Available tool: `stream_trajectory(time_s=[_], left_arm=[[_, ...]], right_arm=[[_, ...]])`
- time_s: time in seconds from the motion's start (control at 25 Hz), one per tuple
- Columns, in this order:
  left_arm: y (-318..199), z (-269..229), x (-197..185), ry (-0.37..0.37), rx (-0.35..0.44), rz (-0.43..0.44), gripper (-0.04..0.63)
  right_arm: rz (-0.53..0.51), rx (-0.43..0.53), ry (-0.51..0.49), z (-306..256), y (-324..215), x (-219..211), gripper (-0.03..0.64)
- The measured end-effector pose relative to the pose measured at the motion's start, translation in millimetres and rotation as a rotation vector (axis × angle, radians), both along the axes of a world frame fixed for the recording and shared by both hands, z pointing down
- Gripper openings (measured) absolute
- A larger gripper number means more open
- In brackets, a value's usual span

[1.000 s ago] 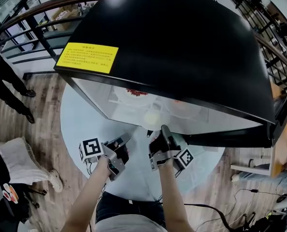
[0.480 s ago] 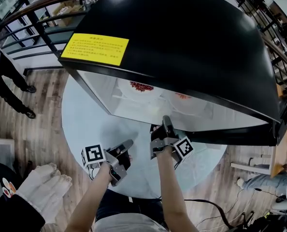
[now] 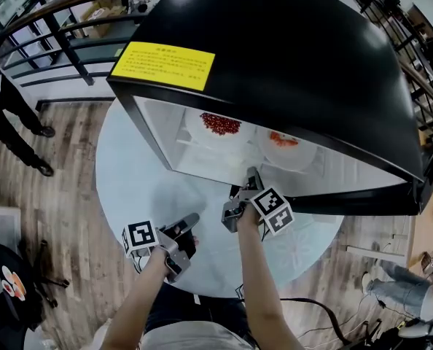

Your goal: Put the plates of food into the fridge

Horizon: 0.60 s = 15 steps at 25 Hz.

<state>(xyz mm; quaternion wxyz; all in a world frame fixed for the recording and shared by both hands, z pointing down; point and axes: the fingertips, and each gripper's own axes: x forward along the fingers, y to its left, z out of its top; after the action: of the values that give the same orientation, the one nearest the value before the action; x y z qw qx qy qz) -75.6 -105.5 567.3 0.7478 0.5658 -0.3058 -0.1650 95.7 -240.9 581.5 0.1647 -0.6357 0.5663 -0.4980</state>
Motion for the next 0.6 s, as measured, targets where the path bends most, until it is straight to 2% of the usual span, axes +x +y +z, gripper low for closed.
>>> stream_trajectory(time_s=[0.16,0.24,0.32,0.4,0.48,0.6], left_arm=[[3,1,-3,0.001,0.001,-0.005,0.018],[5,1,-4,0.003,0.000,-0.007,0.018],[6,0,-5,-0.001,0.002,-0.007,0.018],[6,0,-7,-0.014,0.014,-0.002,0.018],[3,-1,-8,-0.034,0.036,0.006,0.018],[-3,-9,-8,-0.071,0.106,0.006,0.017]], right_arm=[[-0.061,-0.092,0.309,2,-1,4,0.063],[-0.100,-0.095,0.483,0,-1,7,0.064],[-0.130,-0.069,0.615,-5,1,7,0.064],[-0.135,-0.035,0.679,-12,6,8,0.064],[-0.138,0.019,0.699,-25,11,7,0.064],[-0.152,0.142,0.721,-58,26,4,0.051]])
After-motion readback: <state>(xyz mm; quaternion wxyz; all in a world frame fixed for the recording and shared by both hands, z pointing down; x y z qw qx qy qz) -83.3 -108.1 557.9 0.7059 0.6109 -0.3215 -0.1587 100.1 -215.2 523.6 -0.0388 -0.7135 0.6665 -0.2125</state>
